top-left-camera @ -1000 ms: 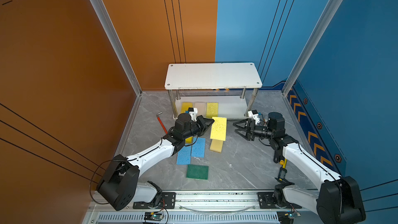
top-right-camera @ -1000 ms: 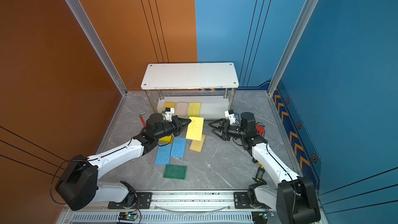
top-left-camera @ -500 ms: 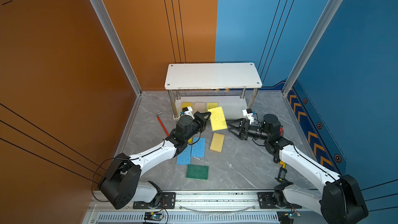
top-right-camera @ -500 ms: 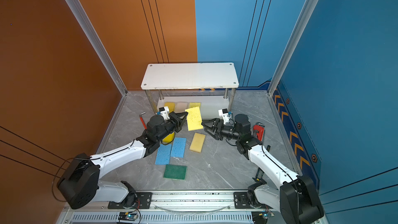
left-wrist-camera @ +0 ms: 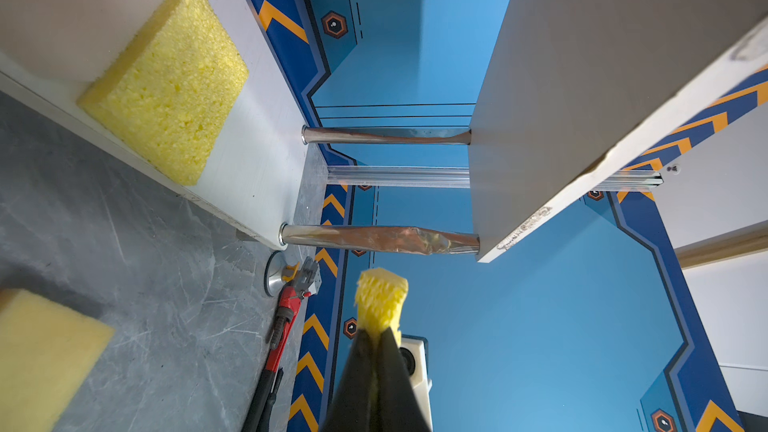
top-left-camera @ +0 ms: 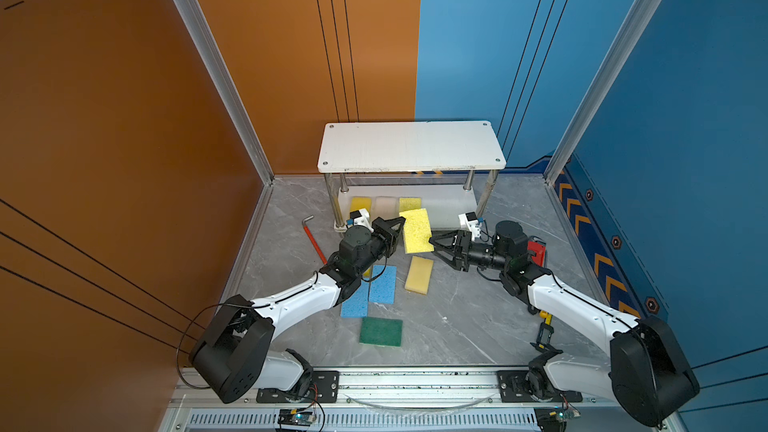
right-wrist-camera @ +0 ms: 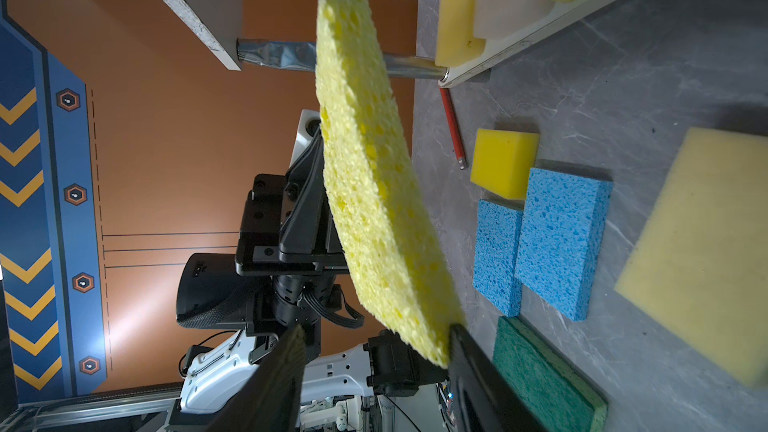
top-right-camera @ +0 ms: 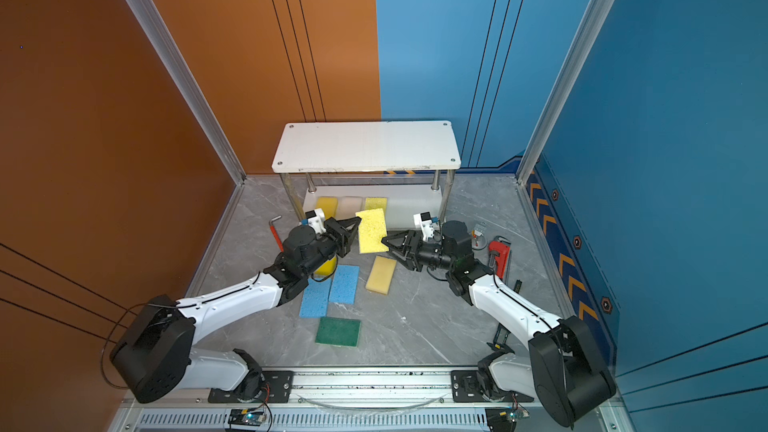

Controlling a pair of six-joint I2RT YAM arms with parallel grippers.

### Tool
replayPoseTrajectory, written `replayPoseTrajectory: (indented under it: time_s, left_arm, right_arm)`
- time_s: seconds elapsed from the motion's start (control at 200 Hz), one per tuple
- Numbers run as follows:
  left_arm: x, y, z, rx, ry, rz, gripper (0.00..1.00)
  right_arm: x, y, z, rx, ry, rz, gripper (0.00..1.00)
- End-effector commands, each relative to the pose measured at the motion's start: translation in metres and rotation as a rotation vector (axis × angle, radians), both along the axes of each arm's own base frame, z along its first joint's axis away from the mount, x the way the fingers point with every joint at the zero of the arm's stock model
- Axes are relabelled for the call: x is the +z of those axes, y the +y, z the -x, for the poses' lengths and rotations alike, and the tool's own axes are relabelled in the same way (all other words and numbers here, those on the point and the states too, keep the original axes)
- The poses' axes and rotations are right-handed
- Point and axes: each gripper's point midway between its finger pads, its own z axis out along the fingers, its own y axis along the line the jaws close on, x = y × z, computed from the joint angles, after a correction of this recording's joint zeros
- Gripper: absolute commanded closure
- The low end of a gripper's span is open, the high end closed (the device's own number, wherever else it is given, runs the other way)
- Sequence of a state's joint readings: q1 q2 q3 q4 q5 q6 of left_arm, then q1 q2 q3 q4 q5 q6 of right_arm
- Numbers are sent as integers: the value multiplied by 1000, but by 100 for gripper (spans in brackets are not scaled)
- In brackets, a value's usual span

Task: Place and organize the cleaning sponges onto the shelf

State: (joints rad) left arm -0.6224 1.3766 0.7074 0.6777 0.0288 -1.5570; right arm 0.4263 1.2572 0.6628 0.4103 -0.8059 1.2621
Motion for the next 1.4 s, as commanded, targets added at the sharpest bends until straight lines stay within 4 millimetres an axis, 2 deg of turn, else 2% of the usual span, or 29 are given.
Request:
replayPoseTrajectory:
  time_s: [0.0, 0.065, 0.2, 0.44, 0.516, 0.701, 0.906, 1.031, 1.226, 1.286, 1.396]
  left_arm:
    - [5, 0, 3, 4, -17, 13, 92]
    - [3, 0, 3, 3, -15, 11, 92]
    - [1, 2, 4, 7, -9, 11, 92]
    - [-2, -1, 4, -4, -1, 11, 92]
    - [-1, -3, 3, -9, -6, 14, 92]
    - [0, -2, 3, -6, -9, 16, 92]
    - [-4, -1, 3, -9, -4, 9, 92]
    - [-4, -4, 2, -17, -2, 8, 92]
    - [-7, -6, 3, -24, 4, 8, 92]
    - [-9, -4, 3, -19, 11, 6, 86]
    - [-18, 1, 5, -24, 31, 2, 60]
  right_arm:
    - [-22, -8, -1, -26, 28, 150, 42]
    - [-26, -10, 0, -28, 24, 173, 42]
    - [-20, -11, -6, -48, 19, 119, 43]
    - [20, 4, -16, -23, -71, -58, 48]
    - [27, 11, -16, -3, -78, -96, 50]
    - [23, 11, -11, -4, -67, -89, 60]
    - [18, 12, -1, 13, -56, -77, 63]
    - [18, 14, 0, 13, -56, -75, 75]
    - [15, 11, -3, -11, -55, -61, 84]
    - [14, 9, -4, -18, -55, -55, 84]
    - [12, 3, -9, -48, -53, -41, 84]
